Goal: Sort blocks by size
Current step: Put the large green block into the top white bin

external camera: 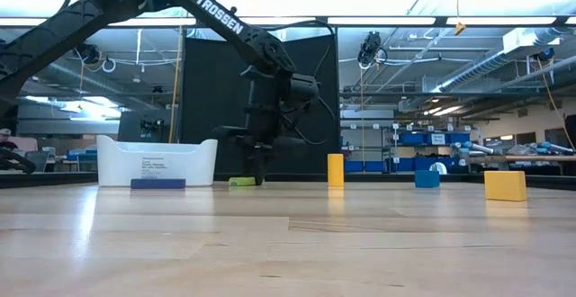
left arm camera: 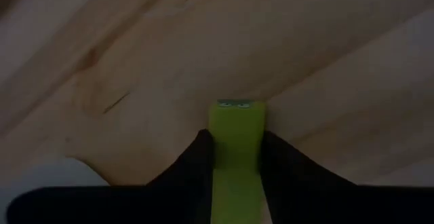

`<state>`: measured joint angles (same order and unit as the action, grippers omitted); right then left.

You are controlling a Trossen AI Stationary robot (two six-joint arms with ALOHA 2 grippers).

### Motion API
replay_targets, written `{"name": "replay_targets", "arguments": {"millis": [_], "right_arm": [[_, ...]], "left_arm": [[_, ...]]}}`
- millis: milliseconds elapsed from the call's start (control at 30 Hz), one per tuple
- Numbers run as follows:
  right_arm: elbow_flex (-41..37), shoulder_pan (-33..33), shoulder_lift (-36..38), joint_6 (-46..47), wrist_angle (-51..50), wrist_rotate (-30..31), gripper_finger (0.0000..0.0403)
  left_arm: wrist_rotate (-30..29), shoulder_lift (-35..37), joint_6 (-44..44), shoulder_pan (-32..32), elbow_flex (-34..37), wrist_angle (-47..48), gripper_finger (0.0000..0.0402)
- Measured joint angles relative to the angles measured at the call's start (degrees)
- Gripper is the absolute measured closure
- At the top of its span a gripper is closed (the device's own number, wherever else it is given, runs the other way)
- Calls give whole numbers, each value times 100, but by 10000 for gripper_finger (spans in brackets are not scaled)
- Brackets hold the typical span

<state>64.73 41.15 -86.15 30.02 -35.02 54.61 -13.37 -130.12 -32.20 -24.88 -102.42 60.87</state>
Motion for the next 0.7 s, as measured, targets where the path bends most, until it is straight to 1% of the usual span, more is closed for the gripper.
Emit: {"name": "replay_targets", "arguments": {"millis": [67,133,200,300,400,467,567,633,700], "right_arm": [[0,-9,0,-27,35,7,157],[0,-28,0,-27,57,66,157],[0,-51,0,-28,71,85,157],[0,-68,0,-27,107,87,161],[0,-107,0,-27,204,87,164],[2,-152,-2,-27,315,87,167],[2,-244,-2,-27,454,60,169],[4,-330,-2,-32,496,-112,169],[4,-434,-2,-27,501,-298,169]], "left_arm": [[-146,6,79,125,-189,6,308],[-231,85,231,300,-456,-235,308],[-329,422,449,466,-668,-118,308],[-684,958,728,703,-831,-190,308],[-981,1414,811,912,-801,283,308],[-1177,1727,742,997,-763,935,308],[-1286,2208,457,900,-294,1673,308],[-1316,2530,308,806,334,1688,308],[-1282,3000,149,717,1122,1505,308]]}}
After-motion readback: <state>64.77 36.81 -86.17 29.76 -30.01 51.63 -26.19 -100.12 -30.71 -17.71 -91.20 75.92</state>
